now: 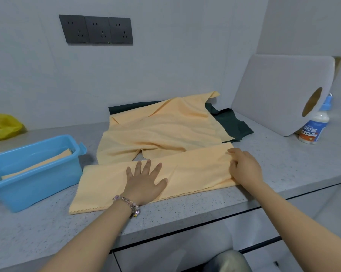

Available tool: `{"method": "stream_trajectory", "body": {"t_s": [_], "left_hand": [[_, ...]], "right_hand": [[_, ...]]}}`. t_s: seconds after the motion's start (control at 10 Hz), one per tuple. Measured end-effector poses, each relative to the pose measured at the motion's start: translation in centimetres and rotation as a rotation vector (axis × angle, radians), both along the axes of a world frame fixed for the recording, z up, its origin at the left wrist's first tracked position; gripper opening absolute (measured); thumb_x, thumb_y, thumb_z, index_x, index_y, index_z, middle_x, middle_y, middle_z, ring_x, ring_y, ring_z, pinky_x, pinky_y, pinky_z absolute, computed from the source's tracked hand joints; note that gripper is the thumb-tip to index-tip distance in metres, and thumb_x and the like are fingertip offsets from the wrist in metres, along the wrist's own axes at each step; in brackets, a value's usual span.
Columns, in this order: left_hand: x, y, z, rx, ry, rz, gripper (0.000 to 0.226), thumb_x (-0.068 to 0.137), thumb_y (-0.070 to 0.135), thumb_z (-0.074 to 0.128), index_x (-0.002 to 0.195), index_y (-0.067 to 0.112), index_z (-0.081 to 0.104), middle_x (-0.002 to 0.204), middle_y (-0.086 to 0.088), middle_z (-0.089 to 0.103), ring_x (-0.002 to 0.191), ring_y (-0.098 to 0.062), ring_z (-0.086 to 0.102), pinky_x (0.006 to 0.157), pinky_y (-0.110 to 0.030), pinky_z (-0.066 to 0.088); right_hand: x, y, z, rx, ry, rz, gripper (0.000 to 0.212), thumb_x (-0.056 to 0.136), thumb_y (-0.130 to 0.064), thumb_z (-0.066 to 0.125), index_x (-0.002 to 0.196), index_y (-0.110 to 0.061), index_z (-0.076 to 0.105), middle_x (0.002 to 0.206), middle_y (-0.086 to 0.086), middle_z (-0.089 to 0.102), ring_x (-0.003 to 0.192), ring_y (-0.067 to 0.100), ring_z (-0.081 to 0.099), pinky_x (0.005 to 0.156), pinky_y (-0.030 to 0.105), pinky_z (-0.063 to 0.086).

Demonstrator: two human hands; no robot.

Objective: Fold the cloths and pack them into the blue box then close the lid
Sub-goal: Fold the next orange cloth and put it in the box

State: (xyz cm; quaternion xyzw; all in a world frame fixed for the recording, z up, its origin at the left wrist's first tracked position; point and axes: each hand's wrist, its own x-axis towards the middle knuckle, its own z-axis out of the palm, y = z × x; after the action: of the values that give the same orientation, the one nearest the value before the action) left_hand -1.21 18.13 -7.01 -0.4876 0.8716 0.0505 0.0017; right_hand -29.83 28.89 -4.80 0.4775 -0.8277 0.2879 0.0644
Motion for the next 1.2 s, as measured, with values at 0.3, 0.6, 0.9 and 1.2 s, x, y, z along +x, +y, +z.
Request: {"method": "stream_trajectory", "body": {"t_s": [0.3, 0.6, 0.9, 1.2], "left_hand": [[0.0, 0.2, 0.1, -0.002, 0.001, 0.002, 0.066, 0.090, 0.068, 0.014, 0.148, 0.042, -0.004, 0.159, 0.001, -0.011, 0.145, -0.027, -0.013, 0.113, -0.055, -0.010], [-0.1, 0.3, 0.4, 0.004, -0.003, 0.001, 0.066, 0.090, 0.067, 0.014, 0.148, 0.041, -0.005, 0.159, 0.000, -0.012, 0.145, -0.028, -0.014, 0.113, -0.055, -0.010], [-0.2, 0.5, 0.4, 0.011, 0.001, 0.007, 0.066, 0.090, 0.067, 0.014, 0.148, 0.042, -0.005, 0.158, 0.001, -0.013, 0.144, -0.027, -0.016, 0.113, -0.055, -0.012], [-0.1, 0.2, 0.3, 0.019, 0.006, -0.002, 0.067, 0.090, 0.067, 0.014, 0.148, 0.041, -0.006, 0.158, 0.001, -0.014, 0.144, -0.028, -0.016, 0.112, -0.056, -0.011]], "right_hand": [[-0.9, -0.7, -0.1, 0.197, -0.052, -0.056, 0.033, 0.090, -0.012, 0.046, 0.113, -0.028, 0.061, 0.110, 0.002, 0.051, 0.084, 0.021, 0.057, 0.065, 0.026, 0.042], [2.3, -0.9, -0.5, 0.006, 0.308, -0.061, 0.020, 0.082, -0.006, 0.058, 0.094, -0.014, 0.072, 0.111, 0.012, 0.062, 0.096, 0.034, 0.052, 0.078, 0.036, 0.029], [9.8, -4.5, -1.5, 0.322, 0.135, 0.552, 0.048, 0.099, -0.043, 0.027, 0.147, -0.035, 0.025, 0.157, -0.002, 0.016, 0.144, 0.016, 0.013, 0.114, 0.033, 0.010], [4.1, -3.9, -0.9, 0.596, 0.086, 0.219, 0.057, 0.096, -0.055, 0.009, 0.149, -0.037, 0.003, 0.158, -0.007, -0.005, 0.146, 0.016, -0.005, 0.117, 0.039, -0.003]]}}
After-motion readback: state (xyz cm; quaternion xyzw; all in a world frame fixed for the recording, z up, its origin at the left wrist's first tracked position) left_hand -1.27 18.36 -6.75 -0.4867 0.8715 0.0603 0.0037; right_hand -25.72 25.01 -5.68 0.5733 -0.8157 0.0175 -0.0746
